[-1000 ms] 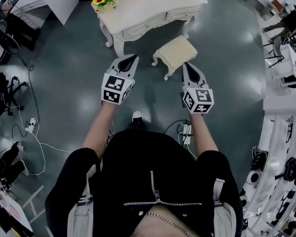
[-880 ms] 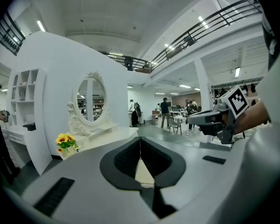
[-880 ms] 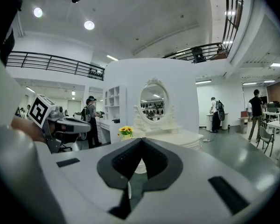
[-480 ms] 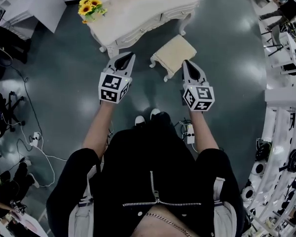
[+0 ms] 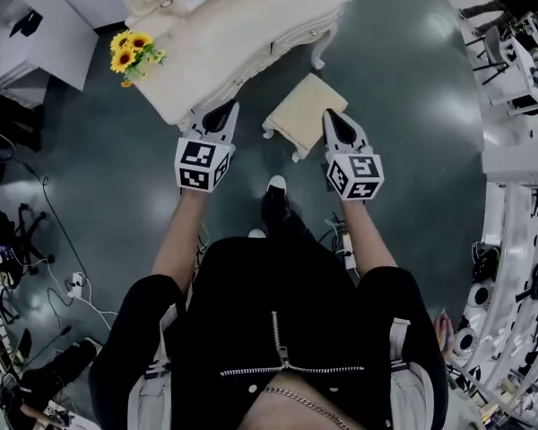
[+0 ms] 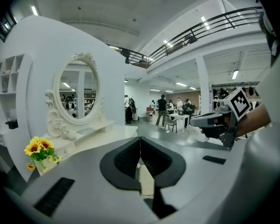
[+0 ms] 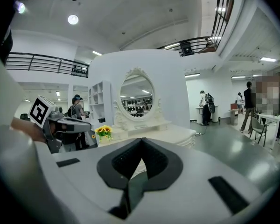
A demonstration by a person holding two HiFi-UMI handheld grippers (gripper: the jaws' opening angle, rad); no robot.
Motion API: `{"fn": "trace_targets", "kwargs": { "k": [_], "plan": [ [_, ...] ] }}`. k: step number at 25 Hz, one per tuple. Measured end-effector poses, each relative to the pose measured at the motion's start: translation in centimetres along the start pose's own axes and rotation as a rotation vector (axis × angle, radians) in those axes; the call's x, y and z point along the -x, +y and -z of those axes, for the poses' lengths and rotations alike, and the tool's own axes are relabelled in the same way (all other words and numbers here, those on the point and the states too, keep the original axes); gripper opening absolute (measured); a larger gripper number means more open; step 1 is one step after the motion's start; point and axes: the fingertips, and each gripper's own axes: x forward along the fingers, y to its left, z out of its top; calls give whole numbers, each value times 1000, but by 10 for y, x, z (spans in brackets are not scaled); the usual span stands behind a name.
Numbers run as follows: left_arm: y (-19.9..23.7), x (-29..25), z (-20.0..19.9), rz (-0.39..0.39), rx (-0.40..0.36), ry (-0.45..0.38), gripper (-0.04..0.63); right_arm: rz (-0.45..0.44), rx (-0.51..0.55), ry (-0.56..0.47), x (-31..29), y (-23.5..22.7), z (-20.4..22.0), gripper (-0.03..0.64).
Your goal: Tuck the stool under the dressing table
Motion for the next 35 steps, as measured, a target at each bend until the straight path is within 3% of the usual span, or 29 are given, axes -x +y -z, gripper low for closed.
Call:
{"fn": "trace_targets", "kwargs": {
  "k": [11,20,29,35],
  "plan": [
    [36,-119,-40,-11,9,20,21,-35,-13,14,-96,-83,-36,6],
    [45,-168,-43,-5,9,36,21,-38,-39,29,-134,-121,-30,6],
    [46,-208,-37,64,10,65,21,23,-72,51,-145,-145,-19,8],
    [28,-243,-19,147,0,101,21,76,-121,88,-147,-169,12,8]
  ]
}}
